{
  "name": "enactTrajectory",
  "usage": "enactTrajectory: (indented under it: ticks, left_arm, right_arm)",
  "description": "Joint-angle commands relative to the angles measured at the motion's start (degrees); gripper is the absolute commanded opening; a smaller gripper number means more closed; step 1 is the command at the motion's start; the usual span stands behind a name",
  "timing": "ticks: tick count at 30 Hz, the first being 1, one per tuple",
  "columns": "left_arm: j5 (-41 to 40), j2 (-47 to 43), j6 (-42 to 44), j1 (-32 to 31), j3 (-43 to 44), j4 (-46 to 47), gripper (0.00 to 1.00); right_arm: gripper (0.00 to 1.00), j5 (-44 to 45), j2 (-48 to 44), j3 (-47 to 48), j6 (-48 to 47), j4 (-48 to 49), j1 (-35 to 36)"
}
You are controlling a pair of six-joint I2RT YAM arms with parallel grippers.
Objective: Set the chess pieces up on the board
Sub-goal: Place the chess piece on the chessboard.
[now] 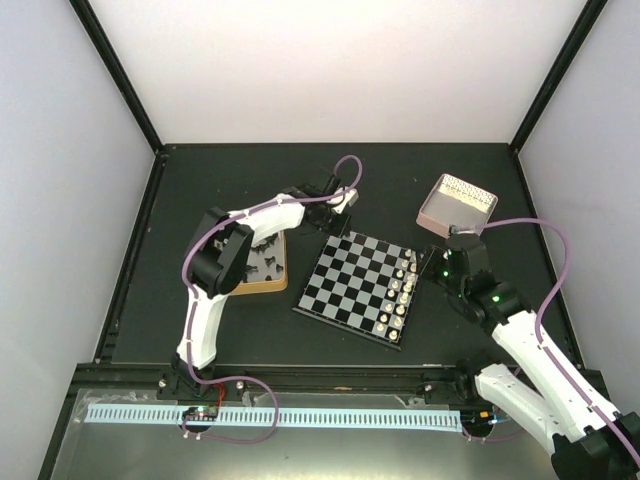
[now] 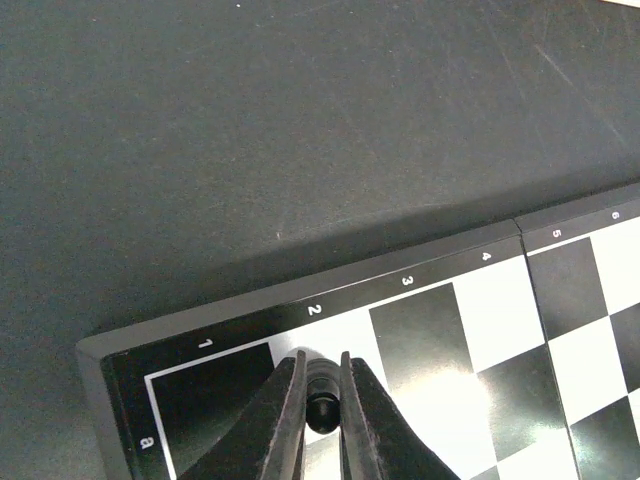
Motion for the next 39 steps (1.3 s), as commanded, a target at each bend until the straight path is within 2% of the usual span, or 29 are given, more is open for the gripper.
enactTrajectory:
  ticks: [1,6,18,27,29,39]
  left_arm:
    - [1.8,1.8,1.1,-0.4,2.6,-0.7,0.12]
    - [3.5,2.5,1.5,-0.4,3.8,-1.0,0.16]
    - [9.2,1.4,0.0,-0.1,6.3,-2.4,0.37]
    - [8.6,1.9,-1.2,0.7,5.9,-3.2,0.53]
    - [8.6,2.2,-1.2,0.6,6.0,-3.6,0.53]
    - [10.7,3.8,-0.3,0.7,6.3,-6.8,0.4]
  right_arm:
    - [0.4,1.0,-0.6,-0.3,0.2,0.0,0.0]
    - [0.4,0.9,-0.5,-0.3,0.2,0.0,0.0]
    - [0.4,0.8,-0.9,-0.2,0.2,-0.2,0.1]
    - [0.41,0.8,-1.4,-0.4,0.3,-0.5,0.0]
    - [0.41,0.8,-1.4,-0.4,0.3,-0.5,0.0]
    - [0.41,0.7,-1.5,-0.4,0.4,-0.3,0.0]
